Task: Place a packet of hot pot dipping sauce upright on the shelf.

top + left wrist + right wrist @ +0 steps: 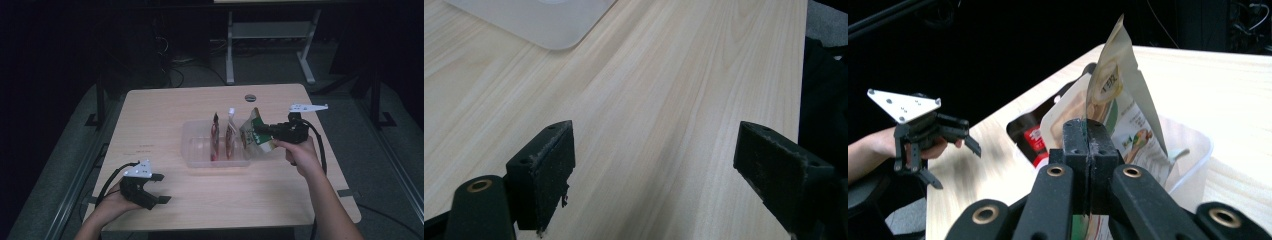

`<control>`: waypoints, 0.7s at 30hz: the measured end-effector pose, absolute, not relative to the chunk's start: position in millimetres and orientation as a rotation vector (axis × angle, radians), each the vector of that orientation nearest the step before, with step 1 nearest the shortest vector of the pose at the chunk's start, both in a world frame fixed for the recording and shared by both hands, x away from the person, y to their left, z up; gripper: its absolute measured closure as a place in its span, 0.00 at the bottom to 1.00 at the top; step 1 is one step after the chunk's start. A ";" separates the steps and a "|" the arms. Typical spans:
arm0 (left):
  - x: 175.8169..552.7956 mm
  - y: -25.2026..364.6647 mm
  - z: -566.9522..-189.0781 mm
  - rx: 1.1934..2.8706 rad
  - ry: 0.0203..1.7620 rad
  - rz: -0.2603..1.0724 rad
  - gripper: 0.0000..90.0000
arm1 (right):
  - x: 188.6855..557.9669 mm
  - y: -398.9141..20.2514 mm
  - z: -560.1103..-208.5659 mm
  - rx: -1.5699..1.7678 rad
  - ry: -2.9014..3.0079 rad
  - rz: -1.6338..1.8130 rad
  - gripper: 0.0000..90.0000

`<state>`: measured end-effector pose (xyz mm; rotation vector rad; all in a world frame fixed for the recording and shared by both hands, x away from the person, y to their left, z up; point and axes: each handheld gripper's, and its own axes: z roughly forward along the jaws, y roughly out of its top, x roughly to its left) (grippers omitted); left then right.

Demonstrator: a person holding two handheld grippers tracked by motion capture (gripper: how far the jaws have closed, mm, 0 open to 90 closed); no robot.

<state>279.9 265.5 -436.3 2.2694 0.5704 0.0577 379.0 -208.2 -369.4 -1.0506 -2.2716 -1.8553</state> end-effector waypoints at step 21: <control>281.1 269.6 -435.4 2.273 0.577 0.072 0.18 | 364.2 -210.8 -355.4 -1.109 -2.419 -1.846 0.34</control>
